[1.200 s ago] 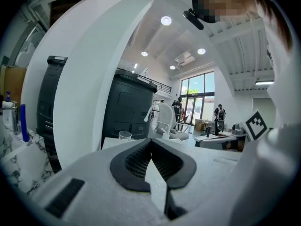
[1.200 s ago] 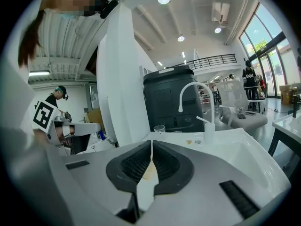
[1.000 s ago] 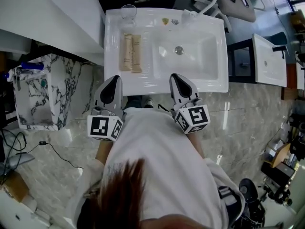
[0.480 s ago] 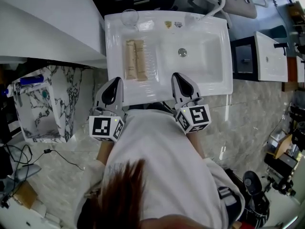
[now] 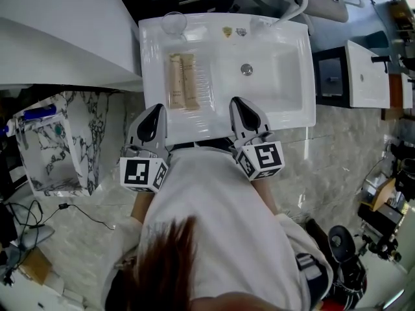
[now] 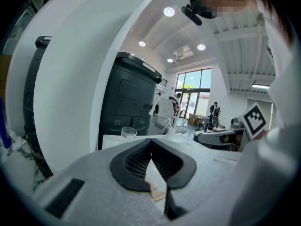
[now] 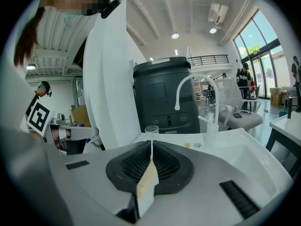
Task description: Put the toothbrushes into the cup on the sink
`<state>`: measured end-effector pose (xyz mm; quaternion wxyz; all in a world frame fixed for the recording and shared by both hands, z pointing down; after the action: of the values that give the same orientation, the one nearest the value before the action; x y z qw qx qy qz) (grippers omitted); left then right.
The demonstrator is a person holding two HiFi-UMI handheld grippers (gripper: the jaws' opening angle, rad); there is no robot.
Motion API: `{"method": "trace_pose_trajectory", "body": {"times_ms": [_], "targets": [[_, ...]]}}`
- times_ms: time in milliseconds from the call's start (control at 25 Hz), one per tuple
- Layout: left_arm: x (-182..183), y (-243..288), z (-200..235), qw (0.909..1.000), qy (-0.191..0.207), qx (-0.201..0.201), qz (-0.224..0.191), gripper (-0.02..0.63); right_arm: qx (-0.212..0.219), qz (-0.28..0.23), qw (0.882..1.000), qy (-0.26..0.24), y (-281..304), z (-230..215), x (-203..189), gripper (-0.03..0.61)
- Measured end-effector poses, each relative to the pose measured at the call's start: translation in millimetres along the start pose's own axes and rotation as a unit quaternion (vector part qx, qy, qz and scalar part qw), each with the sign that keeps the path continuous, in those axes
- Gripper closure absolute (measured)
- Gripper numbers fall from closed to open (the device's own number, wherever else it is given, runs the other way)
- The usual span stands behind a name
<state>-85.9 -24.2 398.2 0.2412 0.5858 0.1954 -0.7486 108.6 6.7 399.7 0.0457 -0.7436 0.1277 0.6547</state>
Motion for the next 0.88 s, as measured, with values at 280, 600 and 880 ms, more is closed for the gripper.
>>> {"method": "trace_pose_trajectory", "body": {"times_ms": [280, 600, 880], "targets": [[1, 5, -7, 0.9997, 0.002, 0.022, -0.001, 0.598, 0.024, 0.006, 1.000, 0.006, 6, -10, 2, 0.561], [0, 7, -18, 0.9994, 0.003, 0.035, 0.002, 0.598, 0.036, 0.012, 0.999, 0.009, 8, -22, 3, 0.561], [-3, 8, -17, 0.9991, 0.003, 0.042, 0.007, 0.598, 0.017, 0.055, 0.998, 0.017, 15, -31, -11, 0.560]]}}
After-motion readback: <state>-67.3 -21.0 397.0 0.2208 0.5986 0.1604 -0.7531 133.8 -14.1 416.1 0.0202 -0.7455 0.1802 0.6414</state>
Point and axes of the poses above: the fingertips, and each gripper's own axes: y forward along the fingers, z to its left, x out of its top, the point moved 2 cm from there along -y, backward along the fingers, and after that the axes turned 15 degrees about -z, right-handed, at the moved point
